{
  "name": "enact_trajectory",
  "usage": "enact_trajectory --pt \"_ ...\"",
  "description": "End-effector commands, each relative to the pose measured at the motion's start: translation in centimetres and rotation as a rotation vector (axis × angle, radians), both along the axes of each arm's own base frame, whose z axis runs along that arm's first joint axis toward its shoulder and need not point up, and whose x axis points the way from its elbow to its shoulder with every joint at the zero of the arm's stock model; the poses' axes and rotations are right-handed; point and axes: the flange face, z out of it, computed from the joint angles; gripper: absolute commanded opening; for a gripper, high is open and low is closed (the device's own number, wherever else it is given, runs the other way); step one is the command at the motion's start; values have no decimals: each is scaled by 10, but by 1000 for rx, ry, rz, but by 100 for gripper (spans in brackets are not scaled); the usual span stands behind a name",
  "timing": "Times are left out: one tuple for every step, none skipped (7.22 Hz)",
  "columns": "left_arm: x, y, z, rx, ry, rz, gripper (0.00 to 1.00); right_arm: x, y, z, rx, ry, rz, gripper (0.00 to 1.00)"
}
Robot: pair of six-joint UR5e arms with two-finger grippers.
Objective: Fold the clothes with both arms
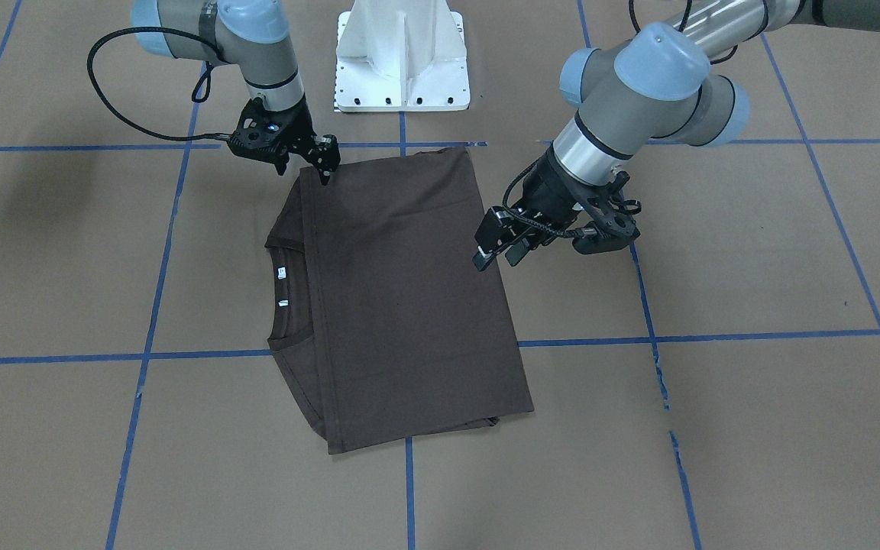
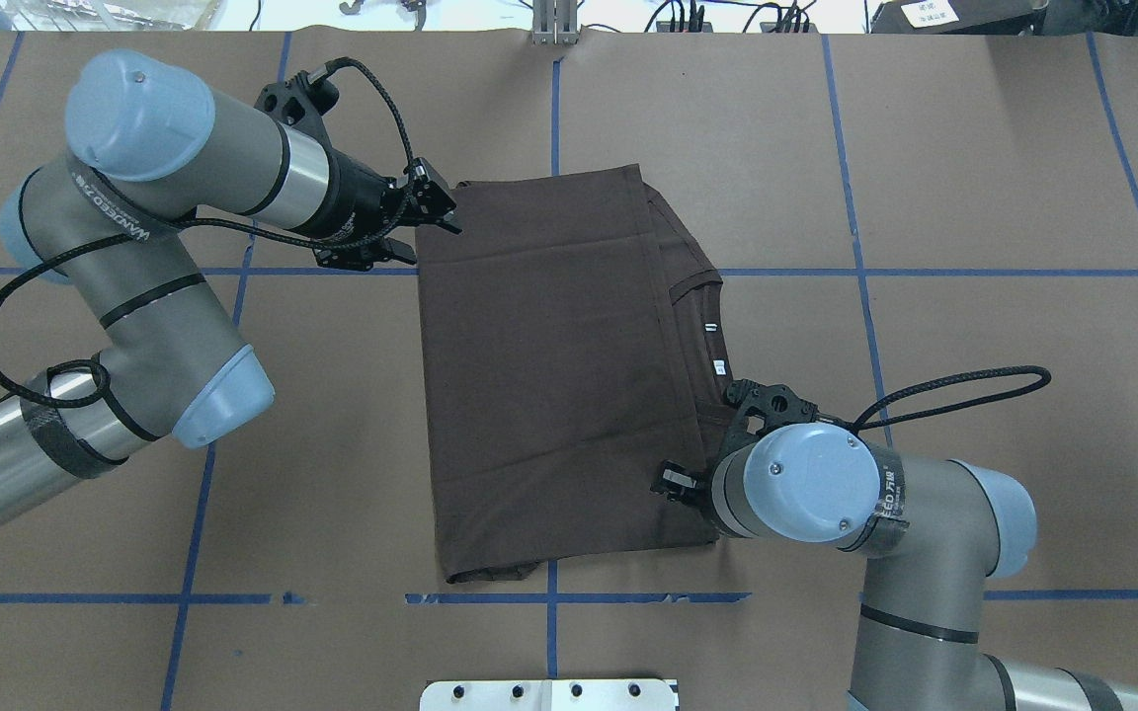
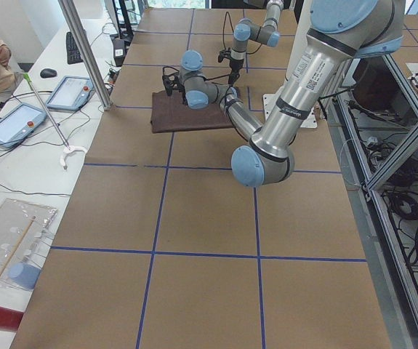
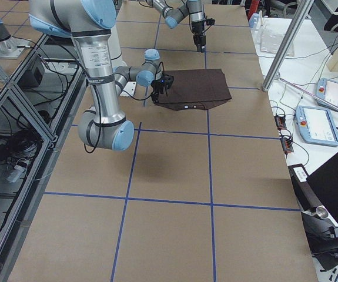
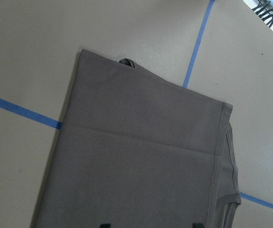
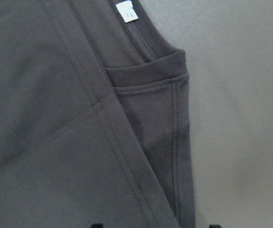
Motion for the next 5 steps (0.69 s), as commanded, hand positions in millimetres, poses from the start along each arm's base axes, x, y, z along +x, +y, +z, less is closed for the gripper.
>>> enact_trajectory --pt "1 -1 1 -1 -3 -3 65 -20 -4 22 -121 -58 116 67" --pt "0 -1 1 -2 -3 -5 65 -17 -6 18 -120 -66 121 53" --pt "0 -1 1 -1 -2 -5 65 -15 -6 16 -121 -66 121 36" --pt "0 -1 1 -1 -2 -5 65 -14 -9 16 -121 -66 124 29" --pt "1 0 1 -1 -2 -3 65 -5 -12 10 -121 -78 127 30"
